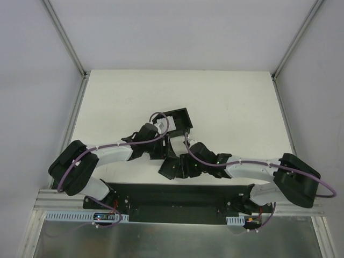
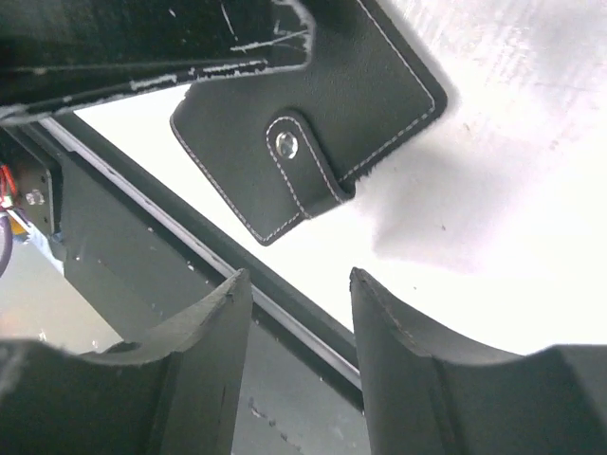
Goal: Put the credit cards into the card holder
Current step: Open the card holder at the center of the board.
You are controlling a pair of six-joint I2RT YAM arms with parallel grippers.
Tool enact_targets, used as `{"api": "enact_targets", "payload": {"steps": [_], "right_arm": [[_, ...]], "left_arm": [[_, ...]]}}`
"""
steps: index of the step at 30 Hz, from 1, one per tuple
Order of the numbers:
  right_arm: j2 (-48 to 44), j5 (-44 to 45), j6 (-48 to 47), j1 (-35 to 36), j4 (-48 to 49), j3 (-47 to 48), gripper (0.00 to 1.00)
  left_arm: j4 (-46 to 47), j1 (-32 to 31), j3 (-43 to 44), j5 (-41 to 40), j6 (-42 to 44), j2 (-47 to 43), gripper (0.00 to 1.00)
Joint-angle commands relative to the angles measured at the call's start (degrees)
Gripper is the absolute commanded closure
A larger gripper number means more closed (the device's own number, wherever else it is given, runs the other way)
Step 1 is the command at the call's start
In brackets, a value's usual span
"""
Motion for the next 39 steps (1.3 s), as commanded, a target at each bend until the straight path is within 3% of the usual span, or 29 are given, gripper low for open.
{"api": "enact_targets", "payload": {"steps": [1, 5, 15, 18, 27, 33, 39], "right_arm": [[-8.8, 4.6, -0.7, -0.3, -4.0, -1.7, 0.5], [-9.4, 3.2, -0.8, -1.6, -4.4, -0.7, 0.5], [0.1, 1.4, 7.6, -2.1, 4.4, 0.8, 0.55], [1.8, 1.7, 9.4, -2.7, 5.4, 0.3, 0.56], [6.2, 1.7, 12.3, -3.4, 5.6, -0.4, 0.61], [8.6, 0.7, 12.4, -3.5, 5.6, 0.3, 0.63], [9.4, 0.3, 12.5, -3.5, 5.5, 0.6, 0.65]], "left_arm": [[-9.0, -0.4, 0.0, -3.6, 5.8, -4.3, 0.32], [-14.0, -0.4, -1.6, -3.4, 6.7, -6.7, 0.3], [-12.0, 0.0, -6.6, 2.6, 7.8, -7.9, 0.34], [-10.2, 1.3, -8.2, 4.3, 7.1, -7.6, 0.39], [8.1, 12.5, -18.2, 20.9, 4.3, -6.9, 0.45], [10.2, 12.6, -16.2, 24.5, 5.2, -1.5, 0.48], [11.9, 12.6, -16.4, 24.2, 4.4, -1.0, 0.58]]}}
